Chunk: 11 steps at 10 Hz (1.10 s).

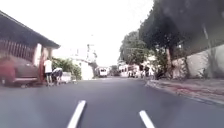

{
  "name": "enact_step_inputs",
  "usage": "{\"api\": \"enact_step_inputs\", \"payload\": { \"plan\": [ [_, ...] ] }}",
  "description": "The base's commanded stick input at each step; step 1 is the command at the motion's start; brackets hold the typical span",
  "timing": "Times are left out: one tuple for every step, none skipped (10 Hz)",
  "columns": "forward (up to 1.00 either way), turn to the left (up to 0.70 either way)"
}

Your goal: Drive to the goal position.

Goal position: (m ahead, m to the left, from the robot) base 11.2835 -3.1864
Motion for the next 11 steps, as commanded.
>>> {"api": "enact_step_inputs", "payload": {
  "plan": [
    [0.85, -0.34],
    [0.85, -0.34],
    [0.85, -0.34],
    [0.85, -0.06],
    [0.85, 0.0],
    [0.85, 0.0],
    [0.85, 0.0],
    [0.85, 0.0],
    [0.85, 0.0],
    [0.85, 0.0],
    [0.85, 0.0]
  ]
}}
